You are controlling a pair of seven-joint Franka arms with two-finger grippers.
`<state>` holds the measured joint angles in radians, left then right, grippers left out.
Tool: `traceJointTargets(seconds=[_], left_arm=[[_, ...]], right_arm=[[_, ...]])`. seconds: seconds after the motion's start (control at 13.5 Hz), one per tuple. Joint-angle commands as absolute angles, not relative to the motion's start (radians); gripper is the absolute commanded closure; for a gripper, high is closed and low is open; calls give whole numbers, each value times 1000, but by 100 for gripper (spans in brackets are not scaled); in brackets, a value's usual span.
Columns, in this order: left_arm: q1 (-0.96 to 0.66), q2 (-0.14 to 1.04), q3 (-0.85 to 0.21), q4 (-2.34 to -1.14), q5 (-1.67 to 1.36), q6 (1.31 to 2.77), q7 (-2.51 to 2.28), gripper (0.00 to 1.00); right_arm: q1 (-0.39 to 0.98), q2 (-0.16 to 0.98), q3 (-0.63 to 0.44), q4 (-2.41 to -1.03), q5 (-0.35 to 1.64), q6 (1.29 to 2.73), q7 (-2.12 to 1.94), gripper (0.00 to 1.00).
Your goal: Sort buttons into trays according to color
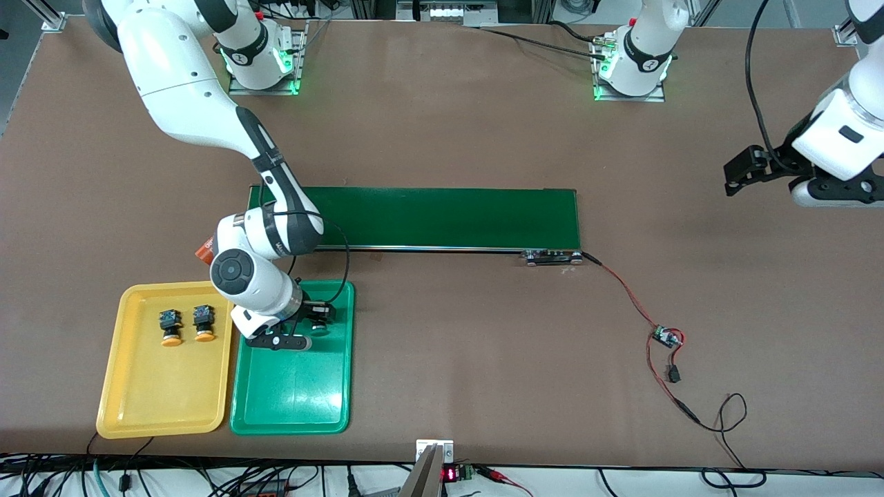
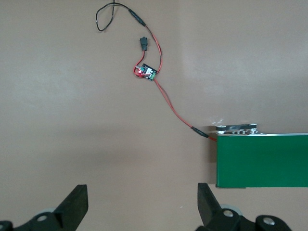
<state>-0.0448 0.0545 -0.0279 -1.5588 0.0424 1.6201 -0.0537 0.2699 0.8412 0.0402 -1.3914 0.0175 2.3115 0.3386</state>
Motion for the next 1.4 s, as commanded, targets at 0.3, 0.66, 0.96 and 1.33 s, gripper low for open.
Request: traceJointTargets(seconds=[0.3, 0.66, 0.96, 1.33], left_arm=[[-23, 67, -29, -1535, 29, 1611, 29, 0], [-23, 67, -28, -1537, 29, 1612, 18, 0], [1, 67, -28, -1542, 29, 1589, 20, 0], [9, 3, -37, -1624, 29, 1611, 23, 0]], right_arm=[[220, 562, 41, -1408, 9, 2045, 341, 0], [158, 358, -47, -1419, 3, 1734, 310, 0], [46, 252, -80, -1425, 2, 1635, 100, 0], [-31, 144, -83, -1446, -21, 1540, 8, 0]])
